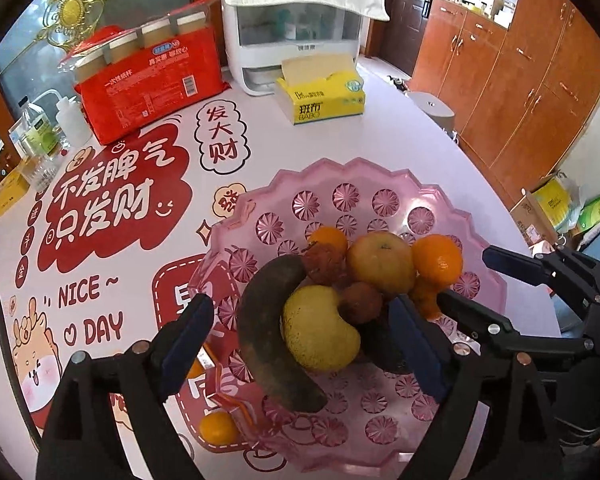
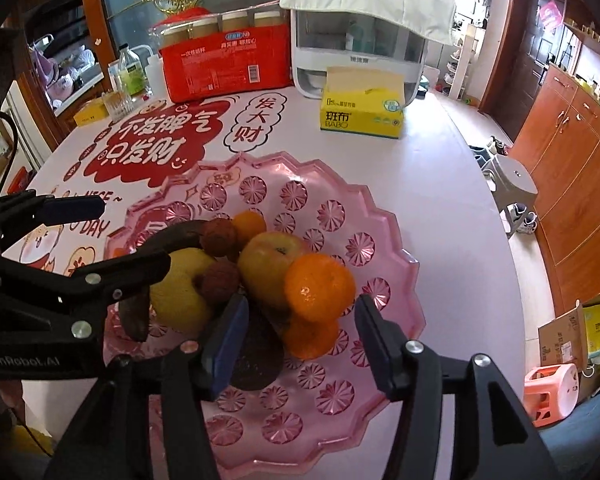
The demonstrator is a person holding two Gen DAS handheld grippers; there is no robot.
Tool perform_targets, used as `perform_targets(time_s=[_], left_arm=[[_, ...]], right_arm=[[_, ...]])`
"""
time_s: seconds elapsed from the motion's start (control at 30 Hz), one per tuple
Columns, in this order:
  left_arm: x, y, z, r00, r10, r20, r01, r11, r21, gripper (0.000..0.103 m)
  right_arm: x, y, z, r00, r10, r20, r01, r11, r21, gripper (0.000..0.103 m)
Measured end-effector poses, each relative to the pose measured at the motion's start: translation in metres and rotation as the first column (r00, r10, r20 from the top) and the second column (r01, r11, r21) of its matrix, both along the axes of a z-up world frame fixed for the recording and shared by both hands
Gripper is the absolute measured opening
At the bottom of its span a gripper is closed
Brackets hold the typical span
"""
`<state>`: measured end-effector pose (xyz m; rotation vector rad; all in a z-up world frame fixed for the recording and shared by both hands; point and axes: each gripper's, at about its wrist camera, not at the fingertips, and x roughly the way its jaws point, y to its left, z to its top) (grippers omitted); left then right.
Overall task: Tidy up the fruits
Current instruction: 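Lower the red fruit and mandarin into the bowl and open both tools, then withdraw both tools from the bowl toward the two mandarins on the red banner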
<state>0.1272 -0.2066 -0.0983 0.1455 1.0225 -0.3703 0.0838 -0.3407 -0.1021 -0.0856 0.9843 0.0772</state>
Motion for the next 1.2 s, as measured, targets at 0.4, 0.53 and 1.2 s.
perform_targets(time_s=[0.4,0.53,1.2], left_arm=[[-0.033,0.012,0.024,0.995,-0.025,0.1,0.026,1.0,-0.009,0.089],[-0.041,0.02,0.033,0.996,-0.025,0.087,0.027,1.0,-0.015,0.089],[-0.089,0.119,0.1,0.983,-0.013,0.183,0.02,0.999,-0.034,0.09]], right_arm=[[-0.018,0.001,0.013,0.999,-0.039,0.018,0.039,0.998,0.046,0.056],[-0.027,0.004,0.019,0.998,-0.052,0.03,0.051,0.998,0.047,0.056],[-0.074,0.071,0.075,0.986,-0.084,0.146,0.072,0.994,0.088,0.057]])
